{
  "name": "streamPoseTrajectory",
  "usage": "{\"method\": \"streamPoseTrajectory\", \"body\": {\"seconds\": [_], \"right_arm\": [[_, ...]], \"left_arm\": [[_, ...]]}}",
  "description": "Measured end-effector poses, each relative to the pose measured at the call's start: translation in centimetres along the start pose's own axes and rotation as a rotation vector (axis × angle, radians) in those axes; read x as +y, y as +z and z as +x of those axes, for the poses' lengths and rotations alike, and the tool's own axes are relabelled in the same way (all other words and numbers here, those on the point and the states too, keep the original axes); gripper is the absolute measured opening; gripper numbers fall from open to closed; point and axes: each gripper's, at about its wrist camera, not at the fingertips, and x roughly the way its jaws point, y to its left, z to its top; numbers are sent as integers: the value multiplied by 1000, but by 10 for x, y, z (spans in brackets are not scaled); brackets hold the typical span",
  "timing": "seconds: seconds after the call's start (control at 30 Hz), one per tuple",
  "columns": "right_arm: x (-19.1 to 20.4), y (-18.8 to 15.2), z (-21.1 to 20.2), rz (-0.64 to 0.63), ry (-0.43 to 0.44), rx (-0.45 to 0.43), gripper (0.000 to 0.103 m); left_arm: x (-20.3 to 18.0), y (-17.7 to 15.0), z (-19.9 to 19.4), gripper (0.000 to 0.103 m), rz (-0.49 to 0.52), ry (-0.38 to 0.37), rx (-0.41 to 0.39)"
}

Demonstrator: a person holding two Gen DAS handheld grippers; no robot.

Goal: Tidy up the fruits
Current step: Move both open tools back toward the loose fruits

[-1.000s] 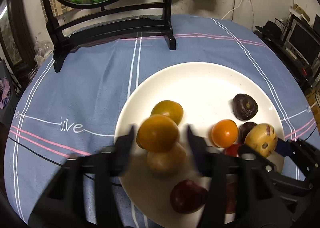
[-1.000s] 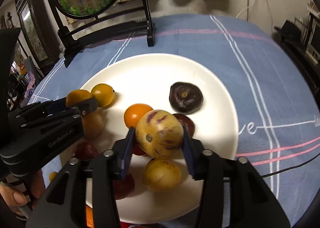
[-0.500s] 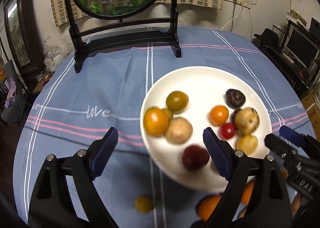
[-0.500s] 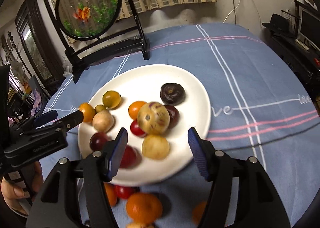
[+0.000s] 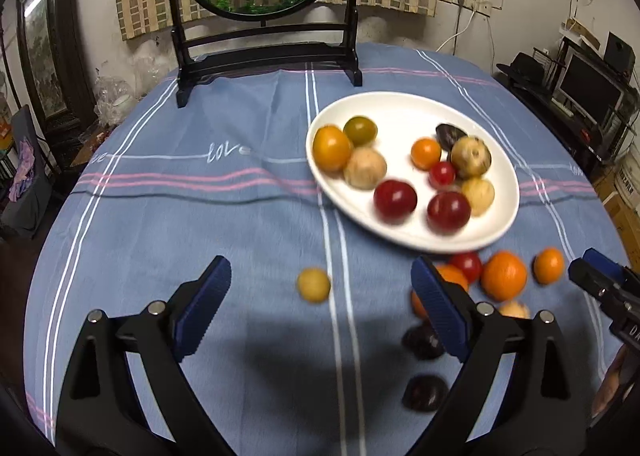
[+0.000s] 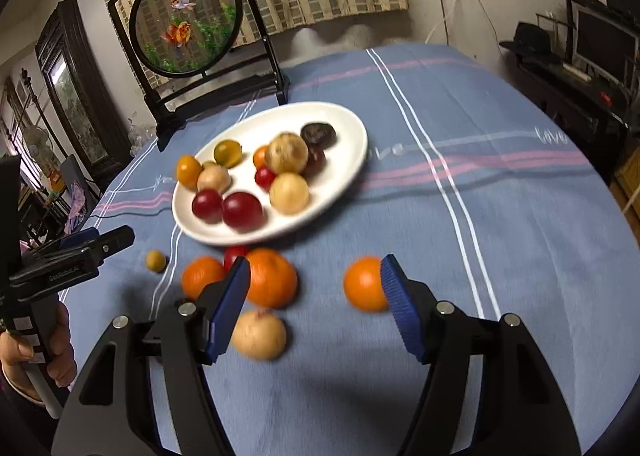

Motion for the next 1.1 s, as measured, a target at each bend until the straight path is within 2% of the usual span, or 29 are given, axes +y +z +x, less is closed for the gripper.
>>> {"method": "streamPoseTrajectory", "body": {"seconds": [0.4,0.57,0.97,1.1], "right_arm": [[-16,-45,-9,30,-24,43,68],[-20,-53,-8,35,-33,55,68],[21,-55,4,-94,8,100,68],[39,-52,18,-150,-7,127,68]], "left_arm": [[1,-53,-13,96,22,4,30],[6,-69,-9,96,-12,-24,48],[10,-79,-4,96,-31,-59,62],[11,-80,-3,96,-32,-71,62]]}}
